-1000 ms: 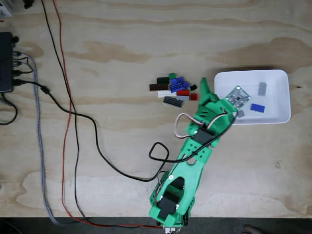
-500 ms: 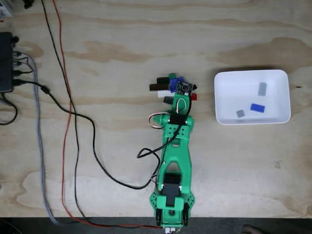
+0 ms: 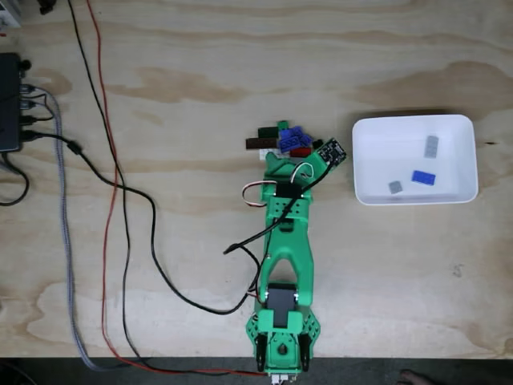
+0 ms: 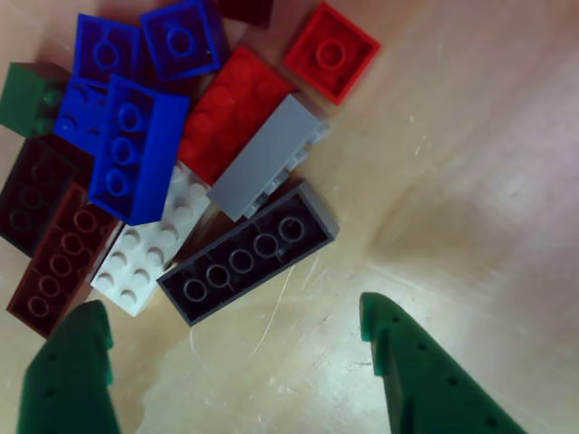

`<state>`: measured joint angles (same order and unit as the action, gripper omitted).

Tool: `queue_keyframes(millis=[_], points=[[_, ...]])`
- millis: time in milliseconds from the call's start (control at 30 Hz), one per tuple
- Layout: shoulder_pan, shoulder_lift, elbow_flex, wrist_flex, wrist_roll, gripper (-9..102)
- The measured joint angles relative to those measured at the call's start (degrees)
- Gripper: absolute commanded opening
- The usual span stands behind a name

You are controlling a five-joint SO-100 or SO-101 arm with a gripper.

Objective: Put all lego bricks in the bin.

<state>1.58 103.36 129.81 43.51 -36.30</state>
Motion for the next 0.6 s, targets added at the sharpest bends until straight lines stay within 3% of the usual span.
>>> queue_keyframes(millis=[333, 600], points=[[1.1, -11.0, -7.3, 0.0, 5.4, 28], [2.9, -14.1, -12.5, 3.2, 4.2, 11]])
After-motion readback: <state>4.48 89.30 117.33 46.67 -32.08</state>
